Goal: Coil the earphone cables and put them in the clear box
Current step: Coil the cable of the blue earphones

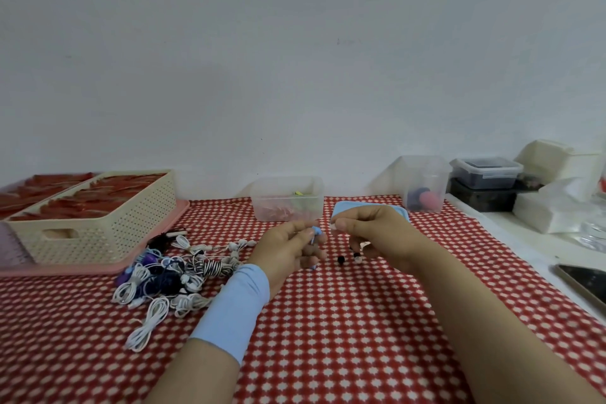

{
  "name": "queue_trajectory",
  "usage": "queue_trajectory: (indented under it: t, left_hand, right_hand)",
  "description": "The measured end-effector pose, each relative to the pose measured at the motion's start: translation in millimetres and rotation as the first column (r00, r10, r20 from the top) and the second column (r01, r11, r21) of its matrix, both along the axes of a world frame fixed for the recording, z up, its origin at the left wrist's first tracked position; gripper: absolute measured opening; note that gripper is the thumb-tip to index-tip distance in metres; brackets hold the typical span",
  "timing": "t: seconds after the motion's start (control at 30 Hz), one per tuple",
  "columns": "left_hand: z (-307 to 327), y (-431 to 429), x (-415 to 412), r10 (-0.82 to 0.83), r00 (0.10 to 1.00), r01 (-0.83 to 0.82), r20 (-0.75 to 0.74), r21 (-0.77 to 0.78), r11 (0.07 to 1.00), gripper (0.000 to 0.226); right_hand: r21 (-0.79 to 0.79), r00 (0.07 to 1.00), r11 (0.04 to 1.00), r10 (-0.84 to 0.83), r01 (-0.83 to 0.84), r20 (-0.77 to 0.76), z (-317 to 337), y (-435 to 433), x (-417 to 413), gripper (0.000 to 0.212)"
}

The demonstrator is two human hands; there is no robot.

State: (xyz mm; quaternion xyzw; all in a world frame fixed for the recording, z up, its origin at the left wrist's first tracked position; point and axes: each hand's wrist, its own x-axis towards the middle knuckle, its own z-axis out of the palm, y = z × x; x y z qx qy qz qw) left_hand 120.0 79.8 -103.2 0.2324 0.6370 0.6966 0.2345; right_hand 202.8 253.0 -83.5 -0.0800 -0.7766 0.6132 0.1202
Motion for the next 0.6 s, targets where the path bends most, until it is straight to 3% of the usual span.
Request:
queue_trajectory:
  t: [0.27,0.6]
  left_hand:
    - [0,2,3,-0.019,0.997,0.013,0.080,0.077,0.997,0.019]
    - [0,2,2,-0.050,0.995,0.043,0.086,0.080,0.996,0.017]
  right_hand:
    - [-0.126,0.994,0.986,0.113,-0.113,-0.008,-3,-8,-5,0.019]
    - [-0.161,0.994,0.981,0.104,-0.109,-0.041,-2,-12,-2,0.016]
